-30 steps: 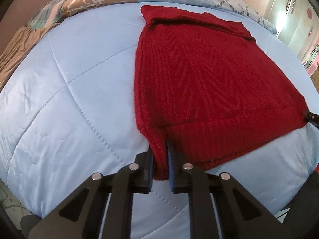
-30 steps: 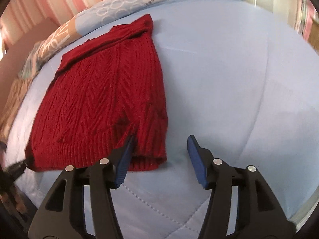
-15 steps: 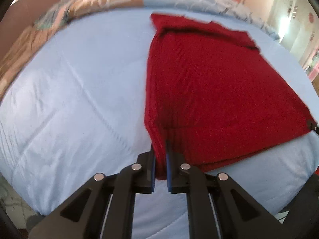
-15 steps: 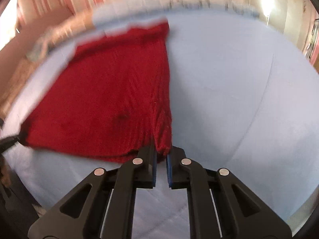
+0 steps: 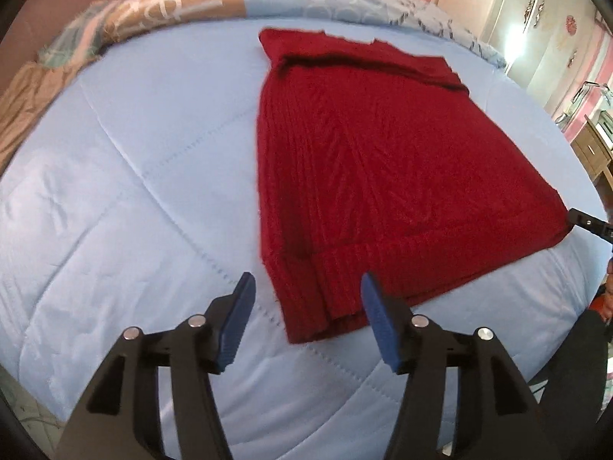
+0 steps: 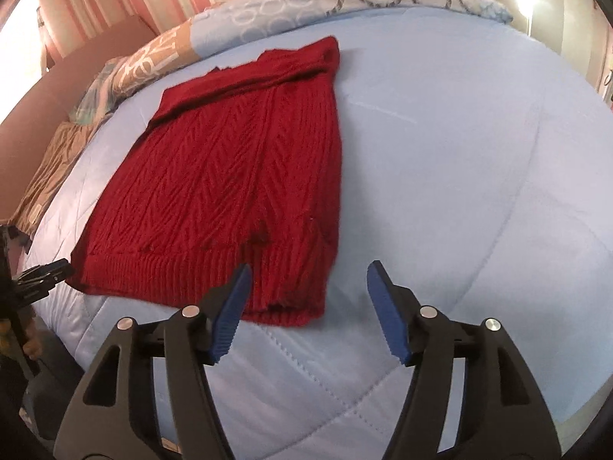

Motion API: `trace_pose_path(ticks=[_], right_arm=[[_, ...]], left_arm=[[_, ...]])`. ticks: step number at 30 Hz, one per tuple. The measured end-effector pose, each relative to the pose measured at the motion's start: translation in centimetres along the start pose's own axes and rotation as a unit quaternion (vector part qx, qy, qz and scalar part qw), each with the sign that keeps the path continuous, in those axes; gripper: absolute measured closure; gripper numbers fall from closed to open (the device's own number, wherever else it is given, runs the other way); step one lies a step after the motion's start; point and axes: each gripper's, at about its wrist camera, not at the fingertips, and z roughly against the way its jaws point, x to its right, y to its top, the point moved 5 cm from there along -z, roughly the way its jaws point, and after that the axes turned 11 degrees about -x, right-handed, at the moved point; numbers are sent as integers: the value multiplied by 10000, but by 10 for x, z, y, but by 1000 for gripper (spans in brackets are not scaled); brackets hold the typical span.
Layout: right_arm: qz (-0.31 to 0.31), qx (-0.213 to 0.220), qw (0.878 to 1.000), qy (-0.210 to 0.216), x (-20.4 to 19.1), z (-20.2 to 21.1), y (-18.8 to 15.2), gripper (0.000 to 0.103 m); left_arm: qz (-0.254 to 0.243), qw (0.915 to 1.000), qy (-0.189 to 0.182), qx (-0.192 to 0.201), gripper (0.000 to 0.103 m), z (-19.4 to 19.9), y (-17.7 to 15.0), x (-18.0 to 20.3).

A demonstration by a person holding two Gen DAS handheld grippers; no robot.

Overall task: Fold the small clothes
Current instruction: 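Lift the hem with both tools and fold it toward the collar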

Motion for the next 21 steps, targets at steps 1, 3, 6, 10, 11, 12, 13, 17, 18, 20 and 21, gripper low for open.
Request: trace_pose_path(ticks=[1, 3, 6, 10, 11, 12, 13, 17, 18, 20, 21], right_arm=[[-9, -69, 10000, -17, -1, -6, -2, 40], [-5, -123, 9999, -70, 0, -11, -7, 52], [-36, -269, 9994, -195, 0, -22, -10, 75], [82, -192, 9993, -321, -1, -21, -15, 91], [149, -157, 9991, -366, -2, -20, -15, 93], [228, -77, 9988, -433, -3, -19, -14, 94], [266, -29, 9986, -454, -3, -17, -14, 95], [423, 267, 9974, -522, -5, -4, -7, 96], [479, 345, 9968, -535, -7, 1, -5, 96], [610, 534, 9950, -584, -11, 10, 0, 96], [689, 664, 9937, -590, -14, 16, 5, 96]], left_arm=[[24, 10000, -47, -64, 45, -6, 0, 1], [118, 9995, -100, -288, 46, -22, 0, 2], [135, 9995, 1, -284, 65, -31, 0, 10], [76, 9998, 150, -126, 86, -26, 3, 18], [82, 9998, 184, -71, 88, -24, 4, 18], [93, 9998, 197, -30, 89, -23, 4, 16], [103, 9997, 218, 46, 89, -20, 6, 15], [-44, 9984, 417, 376, 90, -6, 16, 14], [-75, 9980, 448, 444, 90, -3, 19, 14], [-149, 9961, 567, 659, 90, 6, 29, 15], [-172, 9952, 616, 743, 90, 8, 35, 16]])
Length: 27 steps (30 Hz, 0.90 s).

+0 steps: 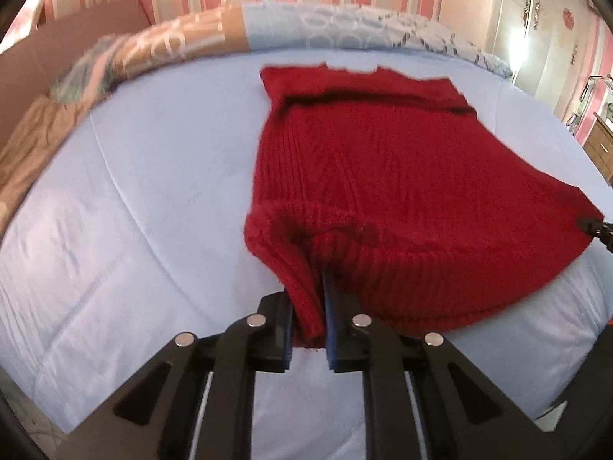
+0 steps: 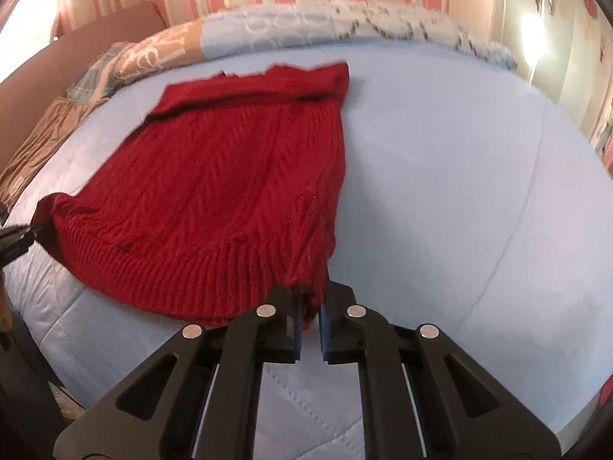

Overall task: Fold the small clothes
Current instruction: 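Lift the hem with both tools and fold it toward the collar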

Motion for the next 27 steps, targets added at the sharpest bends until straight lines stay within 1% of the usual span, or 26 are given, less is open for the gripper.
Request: trace_pose_path(ticks=[3, 6, 8, 9, 12, 15, 19, 23, 27], right_arm=[[151, 344, 9993, -1, -6, 11, 21, 96], [148, 624, 9979, 31, -8, 17, 44, 96], [91, 852, 9963, 63, -6, 20, 65, 96], [54, 983, 9951, 69, -4, 21, 78, 96], [-21, 1237, 9923, 63, 1, 18, 106, 96], [-60, 1513, 9885, 8, 7, 12, 145, 96], [9, 1722, 9850, -60, 8, 0, 189, 96], [-32, 1837, 9830, -37, 15, -13, 225, 96], [-117, 1696, 9854, -22, 24, -45, 249, 96]], left_arm=[[-95, 9991, 202, 365, 90, 7, 23, 2], [-7, 9970, 245, 733, 90, 15, 52, -2], [96, 9954, 245, 926, 90, 19, 68, -8], [175, 9942, 231, 1036, 90, 19, 81, -12], [306, 9914, 219, 1250, 90, 16, 110, -22], [354, 9880, 279, 1475, 90, 8, 149, -28], [423, 9835, 308, 1729, 90, 1, 199, -35], [407, 9804, 407, 1884, 90, -8, 236, -38], [294, 9800, 512, 1901, 90, -31, 266, -38]])
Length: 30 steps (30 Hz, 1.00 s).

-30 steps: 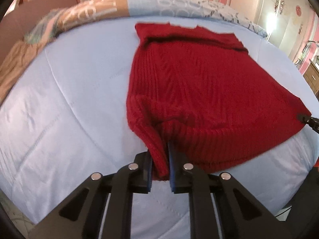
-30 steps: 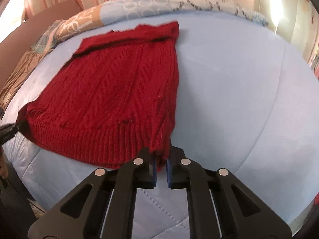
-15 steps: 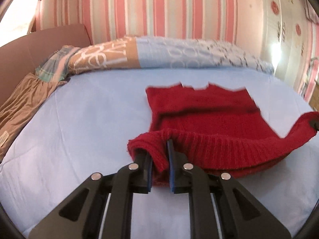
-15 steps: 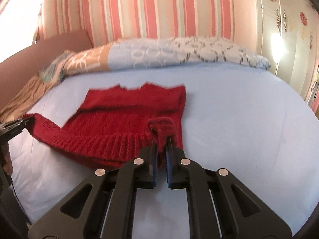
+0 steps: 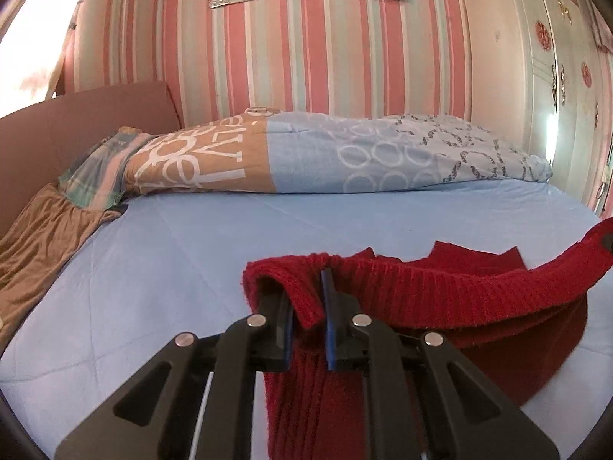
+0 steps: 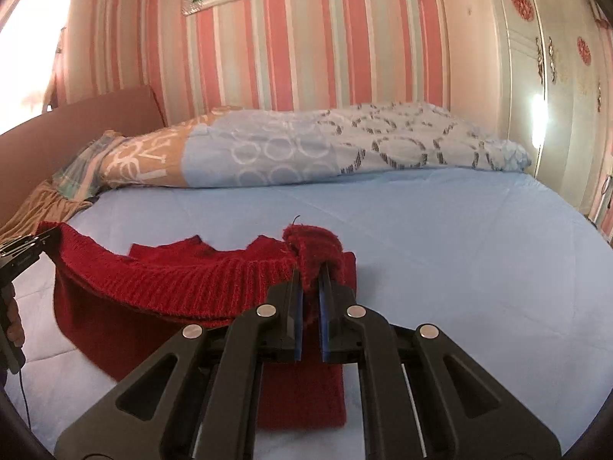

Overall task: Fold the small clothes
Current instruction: 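Lift the hem with both tools and fold it toward the collar, then lay the hem over the collar and open both tools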

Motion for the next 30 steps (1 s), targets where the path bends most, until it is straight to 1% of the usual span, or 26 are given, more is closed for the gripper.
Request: trace_pose_path(ticks=[2, 3, 5, 6, 10, 11, 12, 14, 16, 18, 19, 20, 21, 22, 23, 25, 26, 28, 30], right_arm=[[-46, -151, 9999, 23, 4, -18, 1, 96], [-82, -249, 9996, 44, 6, -26, 2, 96], [-271, -417, 9986, 189, 11, -44, 7, 96], [-362, -491, 9978, 277, 14, -53, 14, 96], [-461, -698, 9961, 276, 20, -89, 41, 96], [-483, -792, 9953, 259, 21, -100, 46, 96], [-574, -977, 9933, 244, 24, -118, 49, 96], [-848, -1297, 9875, 289, 32, -144, 46, 96], [-1052, -1602, 9811, 253, 37, -169, 37, 96], [-1042, -1724, 9794, 129, 35, -179, 30, 95], [-963, -1706, 9806, 120, 31, -180, 28, 92], [-900, -1660, 9820, 103, 28, -178, 28, 92], [-814, -1622, 9834, 92, 25, -175, 28, 87], [-784, -1586, 9841, 159, 24, -173, 29, 81], [-775, -1530, 9848, 256, 23, -170, 31, 78], [-743, -1329, 9872, 465, 21, -155, 36, 69], [-670, -1221, 9890, 497, 19, -146, 39, 67], [-410, -998, 9926, 558, 13, -126, 43, 56], [-82, -1026, 9935, 496, 5, -120, 42, 54]], left_arm=[[-40, 10000, -15, -85, 90, -17, 4, 1], [-72, 9998, -50, -197, 90, -30, 7, 3], [-93, 9992, -157, -357, 90, -49, 12, 4], [-115, 9989, -156, -429, 90, -60, 16, 5], [-160, 9983, -106, -555, 90, -95, 33, 9], [-152, 9978, -91, -632, 90, -106, 37, 9], [-128, 9973, -82, -716, 90, -116, 39, 8], [-16, 9945, -121, -1038, 90, -143, 37, 6], [40, 9889, -130, -1480, 90, -175, 27, 4], [-52, 9841, -34, -1775, 89, -195, 15, 5], [-123, 9832, 26, -1819, 87, -197, 11, 7], [-177, 9837, 59, -1788, 87, -195, 10, 8], [-265, 9846, 104, -1726, 85, -192, 10, 9], [-283, 9851, 116, -1690, 78, -188, 10, 9], [-274, 9855, 87, -1672, 73, -183, 11, 7], [-206, 9871, -9, -1590, 68, -172, 15, 1], [-191, 9878, -37, -1545, 66, -161, 15, -4], [-163, 9906, -21, -1358, 64, -139, 16, -13], [-209, 9923, -105, -1214, 64, -125, 20, -14]])
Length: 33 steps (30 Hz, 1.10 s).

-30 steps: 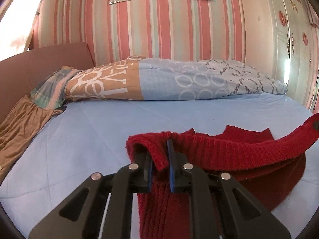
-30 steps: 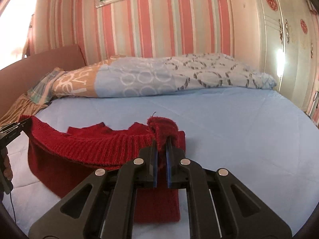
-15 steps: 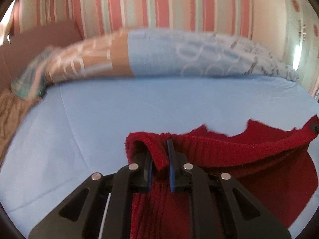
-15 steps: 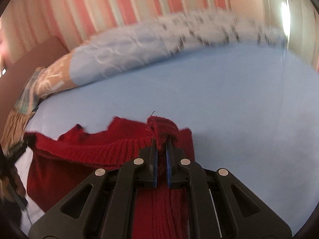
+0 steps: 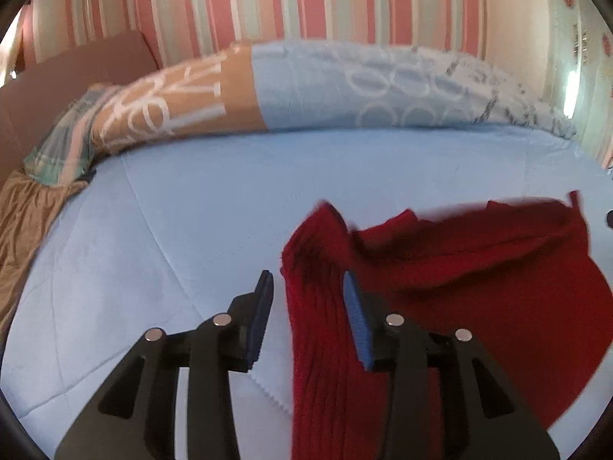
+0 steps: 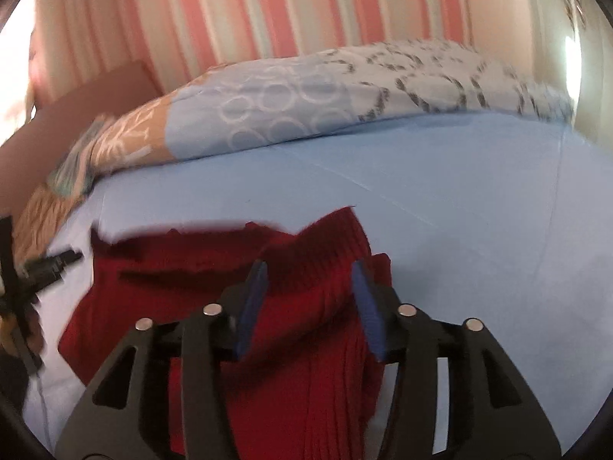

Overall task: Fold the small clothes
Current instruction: 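Lay the hem over the collar and open both tools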

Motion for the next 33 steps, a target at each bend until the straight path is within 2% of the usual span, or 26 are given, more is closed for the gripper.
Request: trace_pose_path(ticks=[2, 6, 8, 9, 12, 14, 15, 17, 18, 19, 20, 22, 25, 27, 29, 30, 33], right_arm=[[187, -233, 9995, -40, -8, -11, -1, 54], [216, -814, 9964, -99, -20, -56, 5, 55], [30, -1061, 9942, -152, -16, -81, 8, 63], [-74, -1201, 9926, -182, -12, -94, 9, 70], [-229, -1192, 9921, -331, -2, -109, 11, 75], [-556, -1139, 9916, -257, 13, -113, 11, 81], [-667, -1087, 9918, -59, 16, -110, 11, 81], [-650, -733, 9945, 361, 14, -87, 13, 76], [-582, -568, 9959, 386, 13, -72, 12, 69], [-453, -342, 9982, 184, 14, -50, 9, 60], [-376, -242, 9990, 70, 15, -40, 6, 56], [-228, -271, 9993, -88, 18, -24, -6, 53], [-155, -414, 9985, -314, 21, -21, -23, 53], [-235, -475, 9982, -288, 21, -22, -32, 53], [-295, -485, 9980, -288, 24, -21, -37, 53], [-310, -495, 9979, -277, 23, -23, -39, 53], [-280, -515, 9980, -233, 19, -22, -44, 53]], left_arm=[[-251, 9994, -257, -23, 64, 4, 2, 12], [-713, 9966, 127, -402, 63, -34, 13, 44], [-657, 9951, 305, -671, 64, -62, 19, 46], [-572, 9946, 399, -773, 64, -75, 21, 43], [-399, 9936, 532, -917, 64, -97, 22, 30], [-224, 9942, 509, -923, 64, -104, 19, 18], [-137, 9947, 437, -917, 64, -104, 17, 13], [-82, 9959, 404, -809, 65, -94, 15, 11], [-100, 9966, 419, -709, 66, -86, 14, 12], [-153, 9973, 528, -479, 65, -70, 14, 12], [-191, 9975, 607, -292, 65, -58, 13, 13], [-266, 9983, 486, -180, 64, -47, 10, 15], [-701, 9958, 78, -591, 61, -62, 9, 28], [-1025, 9922, 159, -697, 62, -72, 11, 41], [-1143, 9896, 156, -862, 96, -85, 12, 47], [-1152, 9886, 121, -960, 102, -90, 12, 50], [-1117, 9899, 155, -854, 103, -94, 15, 51]])
